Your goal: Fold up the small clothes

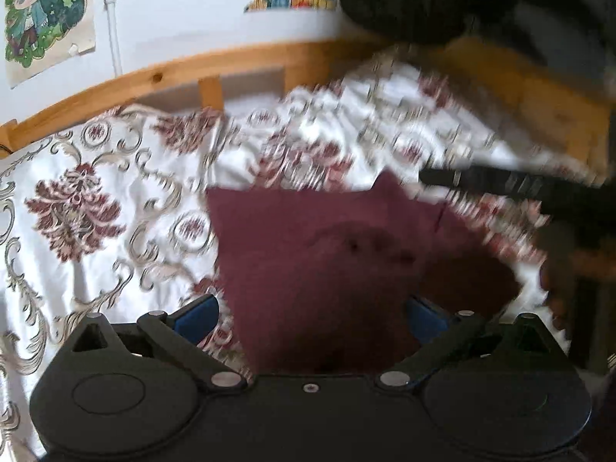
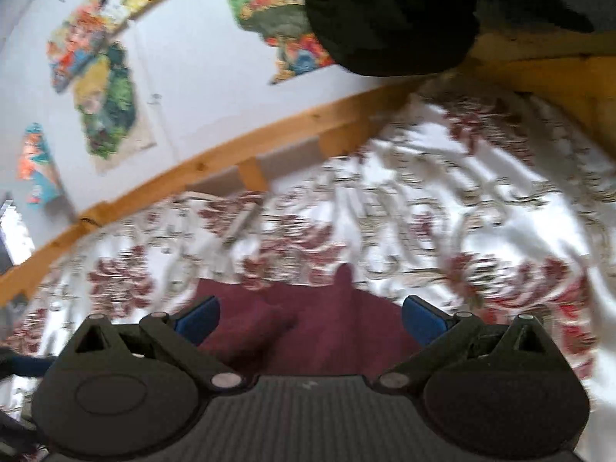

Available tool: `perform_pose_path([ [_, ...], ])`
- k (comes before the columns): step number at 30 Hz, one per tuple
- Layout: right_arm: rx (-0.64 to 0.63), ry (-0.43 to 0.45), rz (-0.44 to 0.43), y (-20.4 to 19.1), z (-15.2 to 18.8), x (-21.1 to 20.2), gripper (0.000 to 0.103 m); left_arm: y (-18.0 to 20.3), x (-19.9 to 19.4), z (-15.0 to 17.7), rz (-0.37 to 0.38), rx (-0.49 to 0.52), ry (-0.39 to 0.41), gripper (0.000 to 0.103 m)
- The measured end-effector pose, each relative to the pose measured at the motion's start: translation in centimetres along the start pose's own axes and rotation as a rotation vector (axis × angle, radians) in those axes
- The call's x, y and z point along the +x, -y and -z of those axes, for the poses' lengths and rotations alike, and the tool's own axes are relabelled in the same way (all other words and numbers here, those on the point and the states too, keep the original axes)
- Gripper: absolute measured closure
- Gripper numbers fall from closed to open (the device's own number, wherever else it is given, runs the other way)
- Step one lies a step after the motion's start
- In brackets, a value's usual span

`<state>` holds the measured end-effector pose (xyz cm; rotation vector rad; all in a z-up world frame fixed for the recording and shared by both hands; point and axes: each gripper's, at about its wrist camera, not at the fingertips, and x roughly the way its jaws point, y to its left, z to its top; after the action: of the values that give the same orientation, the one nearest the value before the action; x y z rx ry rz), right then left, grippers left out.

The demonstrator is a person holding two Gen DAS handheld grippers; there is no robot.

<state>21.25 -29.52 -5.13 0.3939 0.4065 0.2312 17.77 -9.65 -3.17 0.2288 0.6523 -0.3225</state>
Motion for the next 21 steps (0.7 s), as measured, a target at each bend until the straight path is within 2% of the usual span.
perform_pose_path([
  [4, 0.087, -0.093, -0.166, -0.6, 0.9, 1.6, 0.000, 0.4, 1.4, 1.0, -0.041, 0.045, -0.047, 0.001],
  [7, 0.141, -0.165, -0.227, -0.8, 1.9, 3.1, 0.000, 0.9, 2.0, 1.4, -0.047, 0.123, -0.070, 0.003],
  [10, 0.181, -0.212, -0.272, -0.7, 2.9, 4.0, 0.000, 1.6, 1.9, 1.6, -0.056, 0.178, -0.044, 0.010],
  [13, 0.349, -0.232, -0.370, 0.8, 3.5, 4.6, 0.004, 2.3, 1.4, 1.7, -0.069, 0.215, -0.002, 0.023],
  [14, 0.400, -0.232, -0.383, 1.3, 3.5, 4.6, 0.005, 2.5, 1.1, 1.6, -0.069, 0.219, 0.013, 0.028],
  [17, 0.433, -0.234, -0.353, 2.2, 3.5, 4.8, 0.012, 2.8, 0.5, 1.3, -0.040, 0.214, 0.044, 0.041],
  [19, 0.434, -0.240, -0.332, 2.4, 3.6, 4.9, 0.022, 3.0, 0.6, 1.2, -0.037, 0.218, 0.036, 0.049],
  [21, 0.436, -0.244, -0.325, 2.4, 3.8, 5.1, 0.027, 3.1, 0.9, 1.2, -0.042, 0.213, 0.023, 0.061],
])
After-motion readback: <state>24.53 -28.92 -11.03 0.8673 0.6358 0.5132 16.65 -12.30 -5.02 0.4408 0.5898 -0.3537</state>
